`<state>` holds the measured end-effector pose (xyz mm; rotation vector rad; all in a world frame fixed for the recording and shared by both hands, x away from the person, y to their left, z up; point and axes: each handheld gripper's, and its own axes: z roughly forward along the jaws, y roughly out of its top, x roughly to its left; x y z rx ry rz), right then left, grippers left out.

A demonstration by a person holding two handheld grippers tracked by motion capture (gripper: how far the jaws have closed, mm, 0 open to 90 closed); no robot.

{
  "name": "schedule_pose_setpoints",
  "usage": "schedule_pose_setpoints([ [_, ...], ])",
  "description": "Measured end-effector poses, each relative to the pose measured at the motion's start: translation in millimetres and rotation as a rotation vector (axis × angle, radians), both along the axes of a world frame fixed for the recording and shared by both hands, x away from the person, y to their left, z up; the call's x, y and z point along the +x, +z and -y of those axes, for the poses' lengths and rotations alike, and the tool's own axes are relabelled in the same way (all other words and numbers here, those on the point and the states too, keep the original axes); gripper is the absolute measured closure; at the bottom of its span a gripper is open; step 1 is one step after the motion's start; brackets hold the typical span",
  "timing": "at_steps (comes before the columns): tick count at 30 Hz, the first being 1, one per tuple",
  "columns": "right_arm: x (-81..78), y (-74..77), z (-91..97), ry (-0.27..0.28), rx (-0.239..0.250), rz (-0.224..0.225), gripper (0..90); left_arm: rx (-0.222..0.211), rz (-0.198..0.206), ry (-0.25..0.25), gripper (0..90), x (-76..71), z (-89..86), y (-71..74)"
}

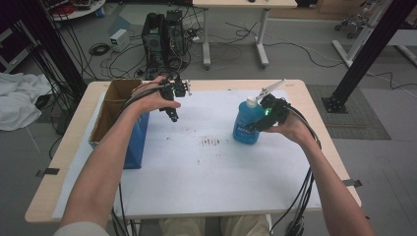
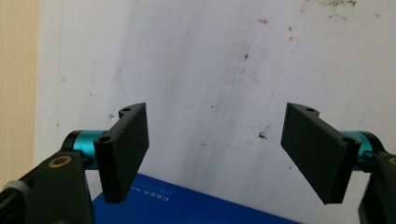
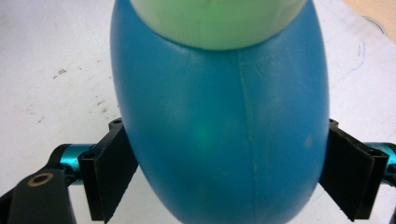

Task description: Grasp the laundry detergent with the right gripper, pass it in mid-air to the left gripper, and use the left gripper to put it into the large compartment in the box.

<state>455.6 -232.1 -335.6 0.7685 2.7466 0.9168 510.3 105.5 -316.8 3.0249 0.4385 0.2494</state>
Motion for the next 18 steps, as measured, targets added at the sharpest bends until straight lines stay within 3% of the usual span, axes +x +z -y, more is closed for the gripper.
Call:
schedule_pose_setpoints([
  [1,0.0,0.1,0.0,0.002,0.000,0.002,13.1,0.001,0.003,0.003,23.5,-0.7,0.1,0.7],
  [2,-0.4,7.9,-1.7,0.005,-0.035,-0.008,13.3,0.003,-0.001,-0.001,23.5,-0.2,0.6,-0.8],
  [3,0.8,-2.1,0.2,-0.002,0.005,0.005,13.3,0.003,-0.002,-0.003,23.5,-0.3,1.1,-0.8],
  [6,1.6,-4.0,-0.7,0.003,0.015,0.001,13.7,-0.002,0.005,0.011,23.5,0.3,-1.8,0.5],
  [7,-3.8,30.9,-2.9,0.030,-0.063,0.020,17.3,0.002,-0.001,-0.001,23.5,-0.1,0.5,-0.7],
  [8,0.7,-1.8,0.2,-0.002,0.002,0.005,18.0,0.002,0.000,-0.005,23.5,-0.4,1.8,-0.7],
  [9,1.8,-5.2,-1.4,0.009,0.009,0.005,18.0,0.002,-0.001,-0.005,23.5,-0.4,1.8,-0.7],
  [14,1.6,-7.7,-2.8,0.010,0.008,0.006,18.4,0.000,0.000,-0.010,23.5,-0.4,2.4,-1.0],
  [18,1.7,-4.2,-0.9,-0.001,0.014,0.000,23.6,-0.001,0.002,-0.012,23.5,-1.0,3.4,-0.8],
])
